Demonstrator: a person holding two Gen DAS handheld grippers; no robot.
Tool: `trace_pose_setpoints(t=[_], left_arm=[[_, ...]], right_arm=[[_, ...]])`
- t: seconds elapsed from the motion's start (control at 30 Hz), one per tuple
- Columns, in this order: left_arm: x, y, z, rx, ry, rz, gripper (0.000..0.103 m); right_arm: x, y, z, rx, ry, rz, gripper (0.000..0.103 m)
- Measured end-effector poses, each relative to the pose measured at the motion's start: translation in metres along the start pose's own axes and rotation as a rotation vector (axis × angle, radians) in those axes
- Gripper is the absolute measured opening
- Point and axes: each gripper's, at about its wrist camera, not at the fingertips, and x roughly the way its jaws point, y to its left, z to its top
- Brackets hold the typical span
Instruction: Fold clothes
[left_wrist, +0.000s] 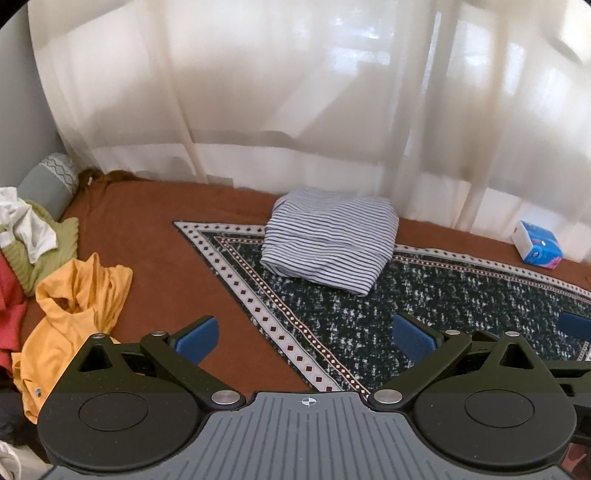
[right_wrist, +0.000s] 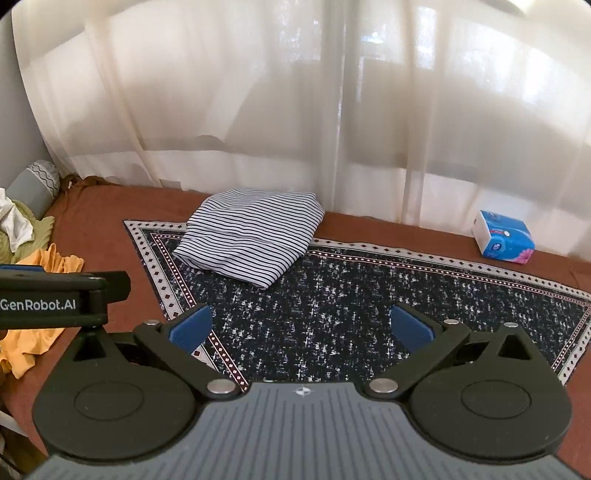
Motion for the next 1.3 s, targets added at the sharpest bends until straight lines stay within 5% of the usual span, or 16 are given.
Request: trace_pose_setpoints(t=[1.3], left_arm=[[0.016,0.009,0.008,-0.008,0.032,-0.004,0.103]], right_arm=[[0.014,0.008,0.0,-0.01,0.026,-0.003,0.103]])
